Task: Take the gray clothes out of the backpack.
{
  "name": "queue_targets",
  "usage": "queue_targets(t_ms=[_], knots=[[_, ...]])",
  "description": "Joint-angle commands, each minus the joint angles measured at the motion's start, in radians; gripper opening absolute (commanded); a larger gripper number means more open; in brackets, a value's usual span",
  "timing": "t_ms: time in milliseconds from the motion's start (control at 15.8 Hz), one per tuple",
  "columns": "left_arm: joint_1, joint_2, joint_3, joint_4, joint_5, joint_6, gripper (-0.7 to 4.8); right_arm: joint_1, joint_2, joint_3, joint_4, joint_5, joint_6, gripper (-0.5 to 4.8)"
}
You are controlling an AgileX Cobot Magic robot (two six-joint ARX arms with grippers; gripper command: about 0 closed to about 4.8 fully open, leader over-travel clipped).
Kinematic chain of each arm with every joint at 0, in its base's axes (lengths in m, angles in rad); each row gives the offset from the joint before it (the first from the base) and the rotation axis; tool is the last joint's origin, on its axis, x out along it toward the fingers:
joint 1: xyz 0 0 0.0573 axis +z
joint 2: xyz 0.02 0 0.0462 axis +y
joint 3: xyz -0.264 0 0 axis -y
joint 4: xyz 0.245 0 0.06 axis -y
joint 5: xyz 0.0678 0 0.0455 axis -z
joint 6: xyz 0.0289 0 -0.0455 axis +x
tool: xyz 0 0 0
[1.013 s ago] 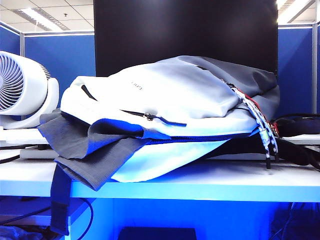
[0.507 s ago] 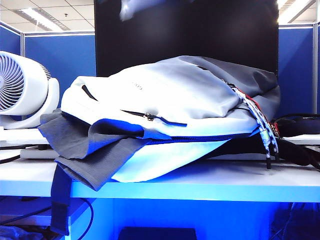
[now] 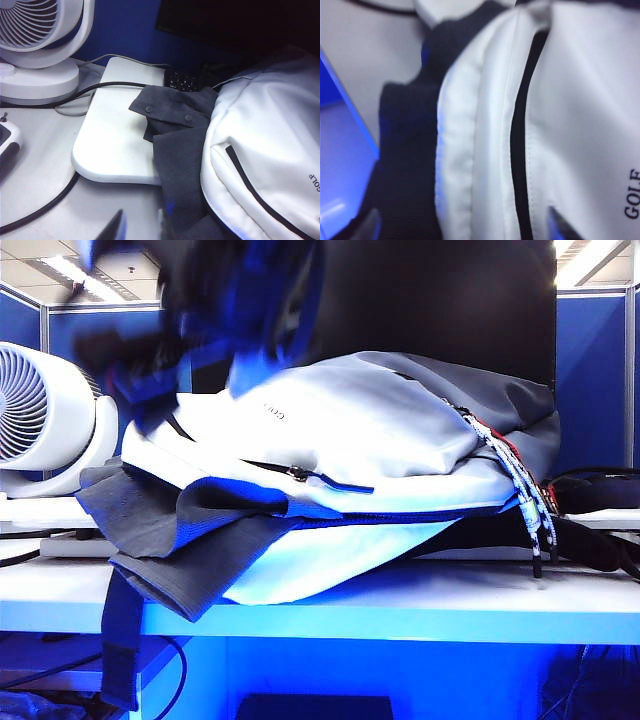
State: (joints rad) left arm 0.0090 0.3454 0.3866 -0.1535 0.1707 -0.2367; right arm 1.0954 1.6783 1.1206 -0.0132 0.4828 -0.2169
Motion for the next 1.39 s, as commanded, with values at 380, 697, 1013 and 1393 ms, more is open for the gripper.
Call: queue_targets(t_ms=[380, 697, 1013, 1393], knots=[[0.000, -0.001, 0.004, 0.013, -0.002, 0.000, 0.90, -0.064, 0.108, 0.005, 0.170, 0.041, -0.054, 4.32], [0.000, -0.001, 0.004, 0.014, -0.002, 0.000, 0.90, -0.111, 0.136, 0.005, 0.177, 0.032, -0.053, 4.31], [0.000, -0.001, 0.004, 0.013, -0.002, 0.001, 0.90, -0.097, 0.153, 0.006, 0.190, 0.038, -0.054, 0.30], [0.000, 0.003, 0.004, 0.013, -0.002, 0.001, 0.90, -0.097, 0.118, 0.070, 0.186, 0.052, -0.079, -0.07]])
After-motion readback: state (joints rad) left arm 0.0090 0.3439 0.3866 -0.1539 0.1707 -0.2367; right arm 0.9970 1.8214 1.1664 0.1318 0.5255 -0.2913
